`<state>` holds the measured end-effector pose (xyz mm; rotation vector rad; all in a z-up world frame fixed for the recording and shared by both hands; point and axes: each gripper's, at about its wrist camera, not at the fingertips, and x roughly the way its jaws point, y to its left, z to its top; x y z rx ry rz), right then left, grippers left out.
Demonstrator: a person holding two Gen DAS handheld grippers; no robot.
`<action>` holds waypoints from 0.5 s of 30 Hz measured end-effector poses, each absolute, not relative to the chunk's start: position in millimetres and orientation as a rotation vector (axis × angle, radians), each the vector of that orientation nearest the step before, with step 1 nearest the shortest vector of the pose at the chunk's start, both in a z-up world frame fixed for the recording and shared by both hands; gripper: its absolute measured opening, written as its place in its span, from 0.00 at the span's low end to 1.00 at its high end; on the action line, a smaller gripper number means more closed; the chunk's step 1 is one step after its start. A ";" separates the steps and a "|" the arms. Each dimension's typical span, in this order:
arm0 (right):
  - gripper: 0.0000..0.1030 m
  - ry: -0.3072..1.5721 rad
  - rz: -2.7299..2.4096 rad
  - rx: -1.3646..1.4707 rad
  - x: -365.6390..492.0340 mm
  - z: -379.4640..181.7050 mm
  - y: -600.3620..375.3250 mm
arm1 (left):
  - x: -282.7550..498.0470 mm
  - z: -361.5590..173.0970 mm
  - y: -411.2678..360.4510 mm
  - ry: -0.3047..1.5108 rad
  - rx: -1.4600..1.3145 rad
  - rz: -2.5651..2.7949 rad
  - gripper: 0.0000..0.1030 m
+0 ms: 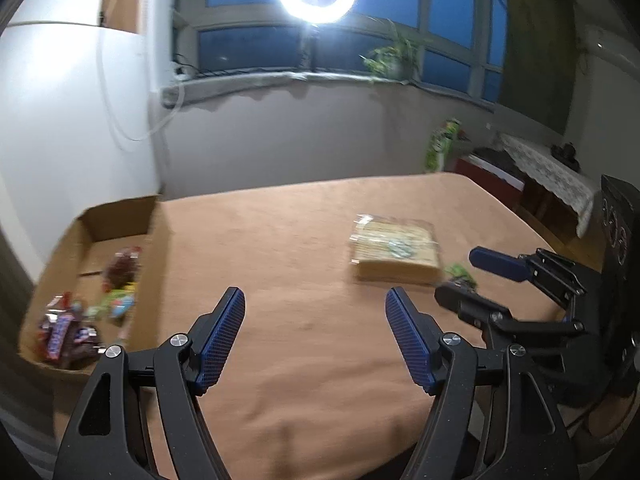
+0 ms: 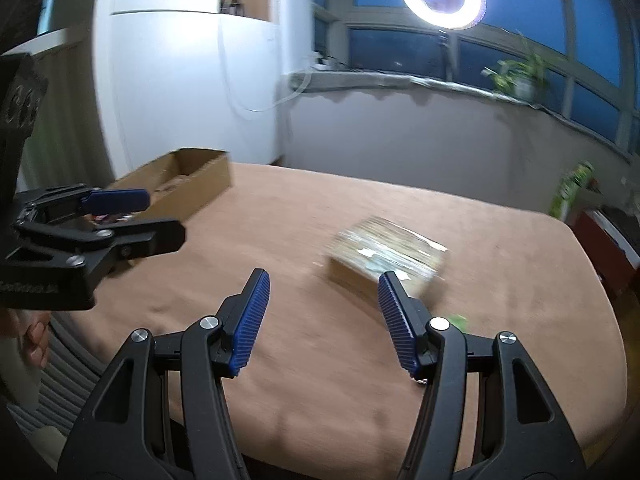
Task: Organize snacks
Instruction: 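Move both open tools back toward the remaining black and green candies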
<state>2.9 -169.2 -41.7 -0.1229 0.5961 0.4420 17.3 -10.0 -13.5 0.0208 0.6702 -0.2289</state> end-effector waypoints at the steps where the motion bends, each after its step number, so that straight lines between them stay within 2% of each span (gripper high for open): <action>1: 0.57 0.602 0.421 -0.114 4.2 -44.3 -180.8 | 18.9 -15.5 -17.4 0.678 0.023 -0.244 0.71; 15: 0.58 0.654 0.284 -0.026 16.8 -68.1 -276.2 | 30.5 -45.0 -103.5 0.783 0.072 -0.371 0.71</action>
